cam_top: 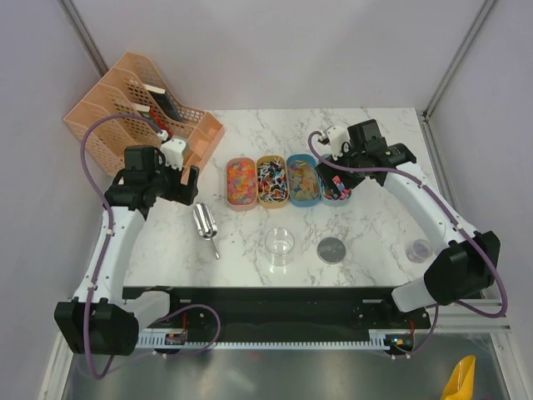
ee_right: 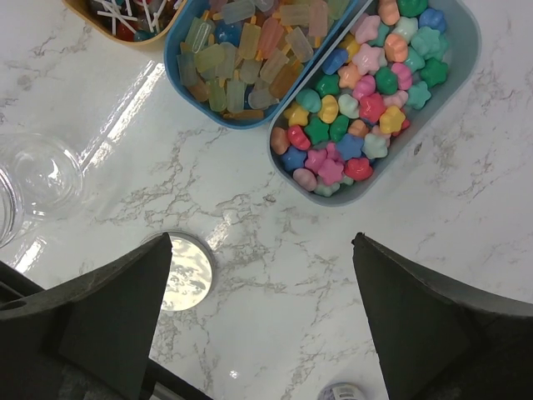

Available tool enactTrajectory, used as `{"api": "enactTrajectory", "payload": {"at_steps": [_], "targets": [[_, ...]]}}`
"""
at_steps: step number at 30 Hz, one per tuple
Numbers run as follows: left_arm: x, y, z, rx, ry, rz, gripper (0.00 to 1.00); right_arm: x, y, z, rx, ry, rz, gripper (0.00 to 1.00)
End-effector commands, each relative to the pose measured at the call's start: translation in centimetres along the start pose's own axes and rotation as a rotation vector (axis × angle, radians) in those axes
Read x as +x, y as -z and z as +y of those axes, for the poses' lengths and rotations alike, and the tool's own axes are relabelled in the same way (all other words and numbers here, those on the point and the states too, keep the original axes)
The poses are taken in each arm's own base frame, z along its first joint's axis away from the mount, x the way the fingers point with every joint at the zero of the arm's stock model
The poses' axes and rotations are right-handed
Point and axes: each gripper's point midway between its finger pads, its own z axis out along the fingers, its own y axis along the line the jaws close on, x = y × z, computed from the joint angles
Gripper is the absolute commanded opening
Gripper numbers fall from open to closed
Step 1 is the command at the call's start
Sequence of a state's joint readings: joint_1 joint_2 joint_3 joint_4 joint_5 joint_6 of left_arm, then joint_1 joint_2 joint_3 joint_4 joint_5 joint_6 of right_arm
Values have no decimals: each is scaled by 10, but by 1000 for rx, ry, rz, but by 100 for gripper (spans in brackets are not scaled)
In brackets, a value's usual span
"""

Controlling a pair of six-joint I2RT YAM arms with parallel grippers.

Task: Pack the candies
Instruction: Pick up the spatula from the center of the board.

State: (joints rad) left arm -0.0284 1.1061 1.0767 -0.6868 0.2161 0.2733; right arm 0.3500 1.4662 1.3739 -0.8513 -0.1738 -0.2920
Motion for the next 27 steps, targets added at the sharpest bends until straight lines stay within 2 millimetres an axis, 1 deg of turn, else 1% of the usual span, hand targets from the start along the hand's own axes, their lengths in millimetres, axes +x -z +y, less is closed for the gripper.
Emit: {"api": "enactTrajectory", "payload": {"at_steps": [1, 2, 3, 4, 5, 6, 7, 8, 9, 11, 12, 14, 17, 20, 25, 27], "targets": [[12, -4, -1, 22, -65, 42, 100, -9, 7, 4, -16, 24, -38, 98], [14, -6, -2, 31, -71, 53, 100, -8, 7, 2, -6, 34, -33, 98], [19, -7, -7, 73, -107, 69, 97, -7, 8, -2, 16, 50, -28, 98], [21, -7, -14, 120, -140, 75, 91, -3, 7, -4, 24, 62, -16, 98], [29, -10, -18, 169, -186, 103, 87, -2, 7, -5, 31, 68, -16, 98], [31, -12, -16, 164, -193, 118, 86, 3, 5, -7, 45, 71, -1, 98], [31, -14, -13, 160, -201, 133, 86, 4, 5, -9, 52, 70, 2, 98], [37, -20, -10, 163, -212, 167, 87, 5, 5, -9, 53, 66, 4, 98], [41, -21, -11, 179, -218, 196, 86, 4, 6, -8, 52, 64, 1, 98], [40, -23, -11, 208, -235, 212, 80, 3, 8, -5, 39, 65, -12, 98], [48, -27, -15, 243, -224, 251, 75, 3, 8, -4, 36, 65, -12, 98], [46, -30, -20, 275, -209, 253, 70, 4, 9, -4, 37, 60, -10, 98], [50, -37, -24, 304, -174, 279, 68, 8, 12, -2, 33, 60, -9, 98], [51, -42, -25, 320, -160, 291, 63, 13, 12, 1, 24, 58, -3, 98], [52, -57, -15, 292, -183, 303, 63, 19, 12, 3, 15, 60, 4, 98], [53, -68, -11, 287, -185, 309, 62, 19, 11, 3, 14, 63, 8, 98]]}}
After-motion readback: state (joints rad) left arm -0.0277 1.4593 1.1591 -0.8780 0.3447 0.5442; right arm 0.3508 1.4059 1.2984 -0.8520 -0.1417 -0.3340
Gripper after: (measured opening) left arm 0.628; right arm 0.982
